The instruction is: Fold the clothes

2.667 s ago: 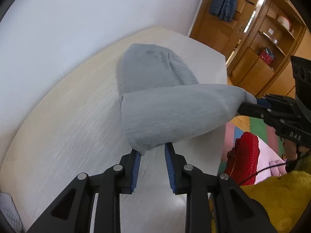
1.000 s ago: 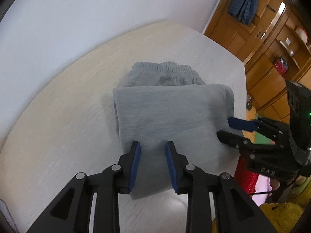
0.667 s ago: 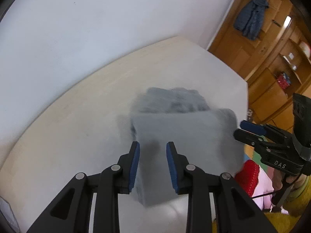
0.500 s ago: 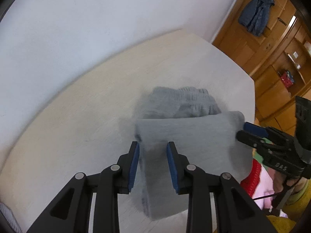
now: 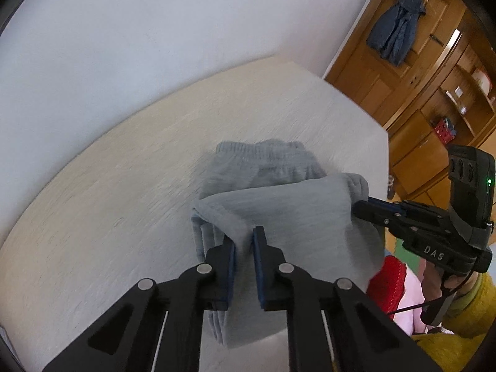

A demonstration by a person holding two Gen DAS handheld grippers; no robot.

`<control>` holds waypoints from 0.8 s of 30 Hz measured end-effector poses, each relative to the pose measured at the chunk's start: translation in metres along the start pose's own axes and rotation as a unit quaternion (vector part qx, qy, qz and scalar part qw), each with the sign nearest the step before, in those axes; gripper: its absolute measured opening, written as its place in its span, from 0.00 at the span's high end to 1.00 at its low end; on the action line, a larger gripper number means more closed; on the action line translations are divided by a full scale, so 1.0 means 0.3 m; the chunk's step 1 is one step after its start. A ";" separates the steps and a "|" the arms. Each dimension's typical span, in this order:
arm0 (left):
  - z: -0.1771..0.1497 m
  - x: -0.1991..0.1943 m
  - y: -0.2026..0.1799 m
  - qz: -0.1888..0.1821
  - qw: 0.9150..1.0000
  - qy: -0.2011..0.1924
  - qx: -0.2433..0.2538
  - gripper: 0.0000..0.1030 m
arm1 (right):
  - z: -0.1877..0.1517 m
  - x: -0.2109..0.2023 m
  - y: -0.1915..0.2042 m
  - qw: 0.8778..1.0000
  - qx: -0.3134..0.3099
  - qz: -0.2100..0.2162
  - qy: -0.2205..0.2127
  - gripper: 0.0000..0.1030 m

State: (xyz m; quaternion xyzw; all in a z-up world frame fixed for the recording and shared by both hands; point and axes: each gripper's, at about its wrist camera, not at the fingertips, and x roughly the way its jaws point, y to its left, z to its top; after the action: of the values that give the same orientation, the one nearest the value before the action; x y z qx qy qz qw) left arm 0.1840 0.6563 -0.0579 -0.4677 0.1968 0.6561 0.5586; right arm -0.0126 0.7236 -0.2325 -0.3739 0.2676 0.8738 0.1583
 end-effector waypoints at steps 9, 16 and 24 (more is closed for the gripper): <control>0.006 -0.079 0.009 0.000 0.999 -0.044 -0.008 0.93 | 0.041 -0.111 0.032 0.998 -0.037 0.013 -0.047 0.89; 0.110 -0.156 -0.009 0.016 0.994 -0.101 0.028 0.93 | 0.199 -0.111 0.045 0.992 -0.085 0.014 -0.092 0.89; 0.241 0.211 0.161 0.076 0.997 -0.027 -0.022 0.92 | 0.304 0.365 -0.132 0.998 -0.047 -0.047 0.020 0.87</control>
State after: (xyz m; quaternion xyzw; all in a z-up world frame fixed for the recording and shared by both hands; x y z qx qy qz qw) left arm 0.1151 0.7329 -0.0883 -0.4456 0.2021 0.7131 0.5021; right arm -0.1188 0.8174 -0.2745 -0.4104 0.2118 0.8693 0.1761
